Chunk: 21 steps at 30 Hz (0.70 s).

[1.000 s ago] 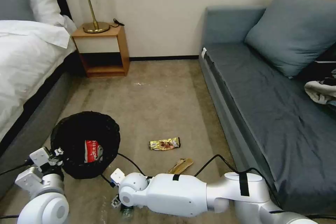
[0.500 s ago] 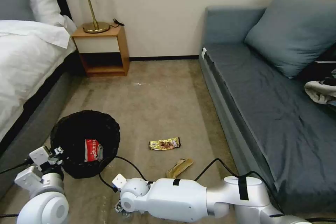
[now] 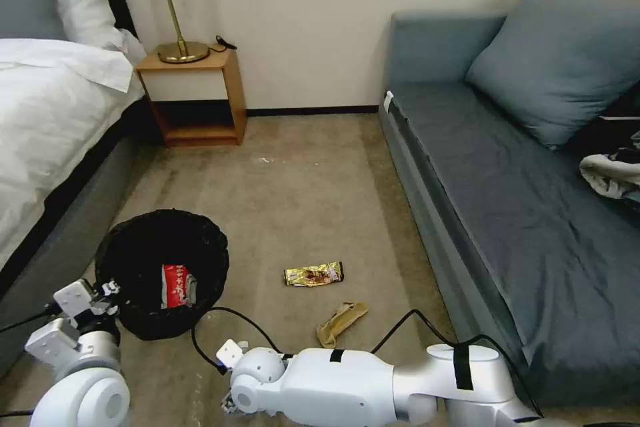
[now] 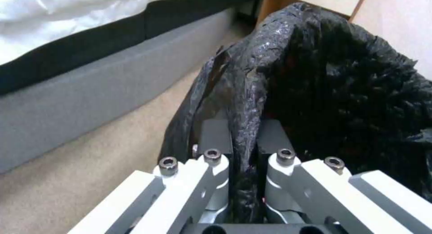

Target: Pick up the trash bin, then pick up the garbage on the floor and place it into the trash bin.

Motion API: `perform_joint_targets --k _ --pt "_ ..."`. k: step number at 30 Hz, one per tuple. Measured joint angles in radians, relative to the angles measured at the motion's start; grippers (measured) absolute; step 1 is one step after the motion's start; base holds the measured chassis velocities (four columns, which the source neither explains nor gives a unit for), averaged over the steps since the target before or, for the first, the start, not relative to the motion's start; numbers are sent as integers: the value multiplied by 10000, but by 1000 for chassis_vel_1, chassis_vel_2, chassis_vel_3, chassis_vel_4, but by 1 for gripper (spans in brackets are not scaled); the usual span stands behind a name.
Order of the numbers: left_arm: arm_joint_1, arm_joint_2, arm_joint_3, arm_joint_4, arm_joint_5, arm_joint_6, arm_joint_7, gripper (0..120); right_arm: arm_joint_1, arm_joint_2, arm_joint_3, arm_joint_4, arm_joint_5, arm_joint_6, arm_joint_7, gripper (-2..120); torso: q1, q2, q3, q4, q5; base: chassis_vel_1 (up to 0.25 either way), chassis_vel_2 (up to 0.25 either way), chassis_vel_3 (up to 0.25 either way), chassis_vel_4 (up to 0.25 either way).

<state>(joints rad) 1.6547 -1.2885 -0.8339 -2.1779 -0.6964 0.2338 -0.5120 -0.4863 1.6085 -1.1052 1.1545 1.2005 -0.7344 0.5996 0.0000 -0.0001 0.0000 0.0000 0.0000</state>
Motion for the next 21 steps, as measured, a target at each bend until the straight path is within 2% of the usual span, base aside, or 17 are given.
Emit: perform_joint_targets --k 5,9,11,13,15,17,18,20,21 --pt "35 -33 -5 -9 -1 -21 1 7 4 0 1 -46 -8 2 -101 96 0 1 0 0 0 0 0 0 0" --pt "65 -45 -9 -51 6 -33 4 7 -3 -3 4 -81 -64 4 -253 76 0 1 0 0 0 0 0 0 0" --pt "75 -44 -13 -63 6 -35 4 7 -3 -3 5 -87 -76 4 -278 76 0 0 0 0 0 0 0 0 0" --pt "113 -32 -19 -112 4 -36 4 7 0 -3 30 -158 -140 7 -385 62 0 1 0 0 0 0 0 0 0" --pt "121 -28 -19 -123 3 -36 5 7 2 -3 40 -180 -162 9 -418 59 0 1 0 0 1 0 0 0 0" --pt "146 -13 -21 -151 0 -38 6 7 1 -3 54 -242 -243 13 -494 48 0 1 0 0 0 0 0 0 0" --pt "146 -13 -21 -151 0 -38 6 7 1 -3 54 -242 -243 13 -494 48 0 1 0 0 0 0 0 0 0" --pt "151 4 -22 -159 -4 -39 8 7 -6 -3 77 -279 -331 17 -559 38 0 0 -1 0 1 0 0 0 0" --pt "151 4 -22 -159 -4 -39 8 7 -6 -3 77 -279 -331 17 -559 38 0 0 -1 0 1 0 0 0 0"
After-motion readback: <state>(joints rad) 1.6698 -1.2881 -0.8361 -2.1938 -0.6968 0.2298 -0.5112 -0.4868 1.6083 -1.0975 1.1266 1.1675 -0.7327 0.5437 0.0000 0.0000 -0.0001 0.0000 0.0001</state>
